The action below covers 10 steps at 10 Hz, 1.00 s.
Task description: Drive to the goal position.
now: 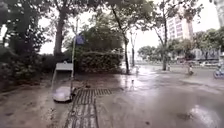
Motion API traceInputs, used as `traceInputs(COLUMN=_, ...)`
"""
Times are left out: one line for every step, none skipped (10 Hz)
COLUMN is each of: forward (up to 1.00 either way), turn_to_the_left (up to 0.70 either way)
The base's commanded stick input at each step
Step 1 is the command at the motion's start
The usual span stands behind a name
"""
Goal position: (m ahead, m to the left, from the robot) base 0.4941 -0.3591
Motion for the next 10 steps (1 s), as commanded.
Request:
traceInputs(forward=0.03, turn_to_the_left=-0.13)
traceInputs(forward=0.03, turn_to_the_left=-0.13)
traceInputs(forward=0.03, turn_to_the_left=-0.13)
traceInputs(forward=0.03, turn_to_the_left=-0.13)
traceInputs(forward=0.03, turn_to_the_left=-0.13)
traceInputs(forward=0.03, turn_to_the_left=-0.13)
traceInputs(forward=0.03, turn_to_the_left=-0.13)
traceInputs(forward=0.03, turn_to_the_left=-0.13)
traceInputs(forward=0.03, turn_to_the_left=-0.13)
traceInputs(forward=0.03, turn_to_the_left=-0.13)
